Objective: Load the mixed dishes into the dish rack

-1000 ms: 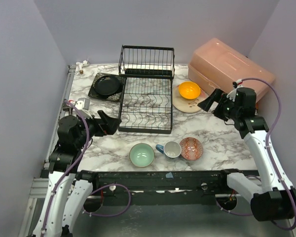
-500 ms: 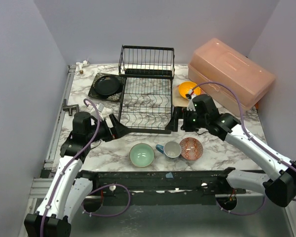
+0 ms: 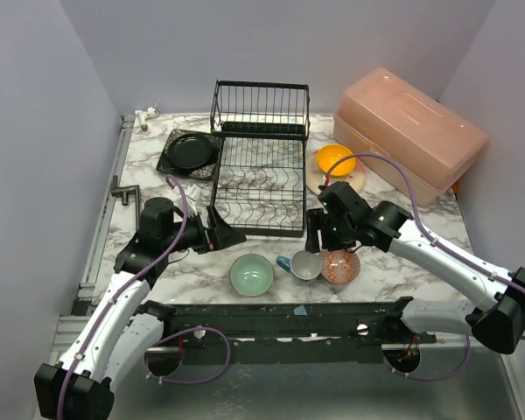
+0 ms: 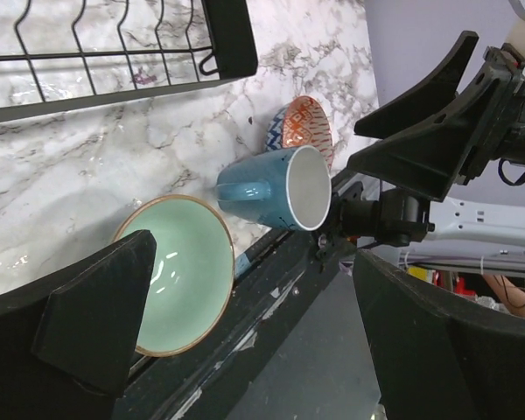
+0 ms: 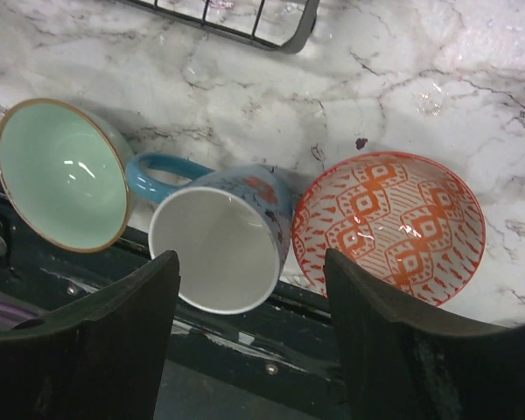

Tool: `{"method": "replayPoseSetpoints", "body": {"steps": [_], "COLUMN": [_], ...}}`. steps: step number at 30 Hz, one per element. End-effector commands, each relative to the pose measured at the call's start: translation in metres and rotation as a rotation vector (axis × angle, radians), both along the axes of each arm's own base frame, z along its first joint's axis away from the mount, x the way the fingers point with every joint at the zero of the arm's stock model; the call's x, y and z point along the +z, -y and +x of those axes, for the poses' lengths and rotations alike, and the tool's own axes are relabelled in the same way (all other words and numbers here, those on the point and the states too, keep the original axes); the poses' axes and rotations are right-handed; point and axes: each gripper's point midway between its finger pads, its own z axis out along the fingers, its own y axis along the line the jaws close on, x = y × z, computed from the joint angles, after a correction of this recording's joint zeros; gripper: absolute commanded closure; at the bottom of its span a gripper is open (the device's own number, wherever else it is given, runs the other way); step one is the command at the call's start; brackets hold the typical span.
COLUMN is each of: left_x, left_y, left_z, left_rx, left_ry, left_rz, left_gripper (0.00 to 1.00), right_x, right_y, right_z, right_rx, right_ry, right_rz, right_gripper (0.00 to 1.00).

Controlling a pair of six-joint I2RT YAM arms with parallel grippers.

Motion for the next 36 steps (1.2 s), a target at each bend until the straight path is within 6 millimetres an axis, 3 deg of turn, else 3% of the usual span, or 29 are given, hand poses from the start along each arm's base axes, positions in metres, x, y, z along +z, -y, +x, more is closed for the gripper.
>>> {"method": "replayPoseSetpoints", "body": {"steps": [1, 6, 18, 36], "left_x": [0.004, 0.003, 0.002, 0.007], "left_y": [0.013, 0.023, 0.038, 0.043], "left_z": [0.0, -0.002, -0.01, -0.017], "left_rx": [-0.035, -0.058, -0.084, -0.088], "left_ry": [0.002, -0.016, -0.037, -0.028], "left_rz": [-0.03, -0.026, -0.01, -0.005], "left_gripper": [0.02, 0.01, 0.02, 0.02], "right_x": [-0.01, -0.029, -0.06, -0.069], "right_y": [0.016, 0.018, 0.014, -0.002], "right_z": [-0.025, -0.036, -0.031, -0.016], "right_rx": [0.005, 0.015, 0.026, 0.022], "right_ry": [-0.065, -0.105, -0.081, -0.009], "right_rz": [-0.045, -0.066, -0.163, -0.227], "right_gripper": [0.32, 0.44, 0.51, 0.62]}}
